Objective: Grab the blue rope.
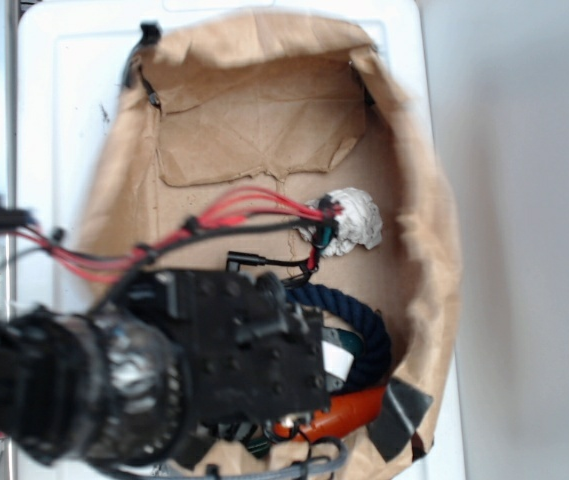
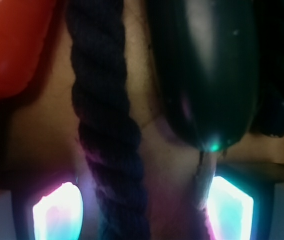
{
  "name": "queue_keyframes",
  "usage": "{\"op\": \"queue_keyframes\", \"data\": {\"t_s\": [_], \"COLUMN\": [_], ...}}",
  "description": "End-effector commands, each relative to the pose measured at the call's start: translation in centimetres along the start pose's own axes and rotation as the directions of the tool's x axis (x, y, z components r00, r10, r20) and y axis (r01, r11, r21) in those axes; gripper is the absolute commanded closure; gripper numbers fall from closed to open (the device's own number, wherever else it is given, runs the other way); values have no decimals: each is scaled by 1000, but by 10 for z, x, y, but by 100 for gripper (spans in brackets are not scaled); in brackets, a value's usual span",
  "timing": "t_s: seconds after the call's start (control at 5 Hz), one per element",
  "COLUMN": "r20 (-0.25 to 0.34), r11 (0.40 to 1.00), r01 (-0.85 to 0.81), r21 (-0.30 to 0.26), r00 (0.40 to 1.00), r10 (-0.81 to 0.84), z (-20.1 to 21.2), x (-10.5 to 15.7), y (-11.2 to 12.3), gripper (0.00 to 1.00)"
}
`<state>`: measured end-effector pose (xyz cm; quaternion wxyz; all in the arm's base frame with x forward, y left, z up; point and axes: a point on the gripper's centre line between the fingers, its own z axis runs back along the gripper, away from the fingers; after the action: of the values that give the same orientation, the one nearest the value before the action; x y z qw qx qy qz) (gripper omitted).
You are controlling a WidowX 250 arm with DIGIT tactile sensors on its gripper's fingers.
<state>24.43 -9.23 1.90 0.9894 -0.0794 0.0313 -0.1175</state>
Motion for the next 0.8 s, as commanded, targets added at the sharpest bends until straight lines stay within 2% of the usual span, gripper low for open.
{"op": "queue_keyframes", "data": {"t_s": [0.0,0.2,0.6], "r20": [30,20,74], "r11": [999,1000,1000], "r01": [29,-10,-17], "r21": [17,-5,10], "r00": [999,1000,997], "r10": [-30,10,16], "z": [4,9,16], "x": [-5,-3,-6], "y": [1,8,12], "gripper": [0,100,100]}}
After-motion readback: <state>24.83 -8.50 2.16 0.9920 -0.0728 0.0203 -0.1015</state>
